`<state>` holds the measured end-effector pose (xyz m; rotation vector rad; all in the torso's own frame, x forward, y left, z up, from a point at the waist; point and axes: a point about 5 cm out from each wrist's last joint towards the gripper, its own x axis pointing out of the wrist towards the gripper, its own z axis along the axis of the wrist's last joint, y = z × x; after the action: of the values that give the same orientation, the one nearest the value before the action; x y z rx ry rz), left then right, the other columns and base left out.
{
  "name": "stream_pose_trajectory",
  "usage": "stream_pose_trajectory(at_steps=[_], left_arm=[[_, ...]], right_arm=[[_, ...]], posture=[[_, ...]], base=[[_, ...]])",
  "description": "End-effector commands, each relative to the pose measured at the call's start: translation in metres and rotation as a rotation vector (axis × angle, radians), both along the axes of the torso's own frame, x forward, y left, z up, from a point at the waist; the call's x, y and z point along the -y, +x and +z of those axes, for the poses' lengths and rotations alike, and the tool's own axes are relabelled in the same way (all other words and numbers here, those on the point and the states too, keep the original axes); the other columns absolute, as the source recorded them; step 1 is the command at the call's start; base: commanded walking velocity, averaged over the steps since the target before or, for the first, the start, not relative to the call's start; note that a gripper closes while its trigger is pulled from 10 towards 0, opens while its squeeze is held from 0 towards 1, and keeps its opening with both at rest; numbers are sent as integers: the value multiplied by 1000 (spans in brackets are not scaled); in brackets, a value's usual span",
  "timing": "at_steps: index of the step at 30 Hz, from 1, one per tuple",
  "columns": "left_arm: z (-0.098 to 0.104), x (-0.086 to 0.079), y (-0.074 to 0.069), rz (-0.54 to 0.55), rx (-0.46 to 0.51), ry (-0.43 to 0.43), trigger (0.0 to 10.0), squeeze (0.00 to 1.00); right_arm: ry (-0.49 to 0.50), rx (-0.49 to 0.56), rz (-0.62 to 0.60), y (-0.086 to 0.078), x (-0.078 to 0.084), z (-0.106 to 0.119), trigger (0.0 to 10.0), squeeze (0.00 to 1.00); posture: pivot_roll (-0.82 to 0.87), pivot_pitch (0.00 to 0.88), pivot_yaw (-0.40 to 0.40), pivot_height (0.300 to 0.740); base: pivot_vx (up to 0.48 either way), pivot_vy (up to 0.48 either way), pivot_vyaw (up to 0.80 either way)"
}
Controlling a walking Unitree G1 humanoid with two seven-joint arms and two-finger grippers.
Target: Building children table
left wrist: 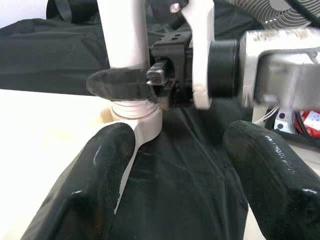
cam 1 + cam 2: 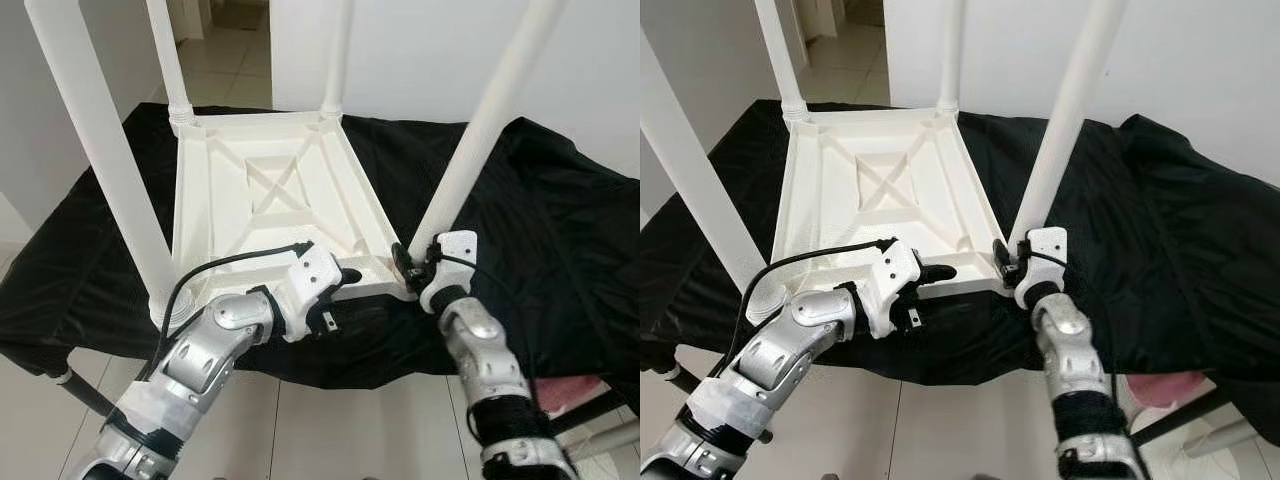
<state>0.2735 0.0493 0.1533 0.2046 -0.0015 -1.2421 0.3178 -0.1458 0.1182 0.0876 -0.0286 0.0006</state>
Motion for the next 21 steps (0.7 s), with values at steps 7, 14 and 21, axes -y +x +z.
stream_pose_trajectory(at_steps=[7, 14, 21], left_arm=[[0, 1, 1, -39, -8, 19, 10000, 0], [-1, 0, 0, -36, -9, 19, 10000, 0], [-2, -2, -2, -30, -10, 17, 10000, 0]], right_arm=[[82, -64, -127, 4, -20, -6, 10000, 0], [69, -34, -103, 2, -19, -1, 10000, 0], [103, 33, -39, -3, -15, 6, 10000, 1000]], posture=[[-19, 0, -16, 740], [-11, 0, -25, 740], [-11, 0, -31, 740]], base=[[0, 0, 0], [0, 0, 0], [0, 0, 0]])
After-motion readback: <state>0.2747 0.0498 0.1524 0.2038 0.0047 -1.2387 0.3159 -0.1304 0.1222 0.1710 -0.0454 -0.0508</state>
